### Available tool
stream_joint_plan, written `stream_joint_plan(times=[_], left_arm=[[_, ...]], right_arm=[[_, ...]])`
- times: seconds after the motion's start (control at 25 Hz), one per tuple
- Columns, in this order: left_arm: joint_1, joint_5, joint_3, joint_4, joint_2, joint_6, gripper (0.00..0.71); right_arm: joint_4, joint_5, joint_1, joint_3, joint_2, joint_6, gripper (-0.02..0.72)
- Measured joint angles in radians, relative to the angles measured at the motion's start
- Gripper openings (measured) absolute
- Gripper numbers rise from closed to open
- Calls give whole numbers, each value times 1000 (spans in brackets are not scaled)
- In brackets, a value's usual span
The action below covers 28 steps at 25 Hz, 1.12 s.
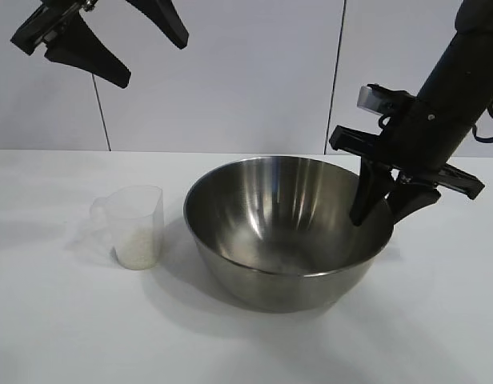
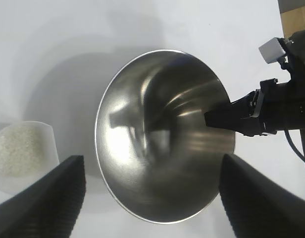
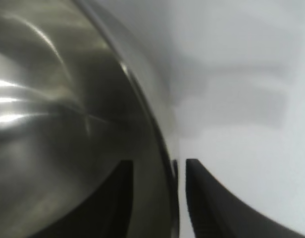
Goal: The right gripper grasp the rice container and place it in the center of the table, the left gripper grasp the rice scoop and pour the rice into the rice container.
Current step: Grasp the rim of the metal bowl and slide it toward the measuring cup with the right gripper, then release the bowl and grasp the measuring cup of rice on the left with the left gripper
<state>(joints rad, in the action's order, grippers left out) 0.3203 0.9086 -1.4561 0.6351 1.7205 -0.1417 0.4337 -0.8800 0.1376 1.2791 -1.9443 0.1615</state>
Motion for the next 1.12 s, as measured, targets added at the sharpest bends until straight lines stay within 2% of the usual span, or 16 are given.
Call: stream_joint_plan(times=[0.12,0.4,0.52,0.68,0.8,0.92,1.12], left_arm=[[0,-1,0,0,0,0,543],[0,-1,0,0,0,0,543],[0,-1,0,0,0,0,543],[0,-1,0,0,0,0,543],[0,-1,0,0,0,0,543],[0,-3,0,0,0,0,543],[0,-7,0,0,0,0,543]], right_arm=[[1,-4,0,0,0,0,407],[-19,-47,0,5,1,0,425],[-89,-106,0,47,15,-14,426],[-229,-208,-3,175,57,-88,429],[-272,-300,-15,291,77,-120,430],[-265,-333,-17,394,89,-127,430],[-177,-343,-17,448,112,-128,411]])
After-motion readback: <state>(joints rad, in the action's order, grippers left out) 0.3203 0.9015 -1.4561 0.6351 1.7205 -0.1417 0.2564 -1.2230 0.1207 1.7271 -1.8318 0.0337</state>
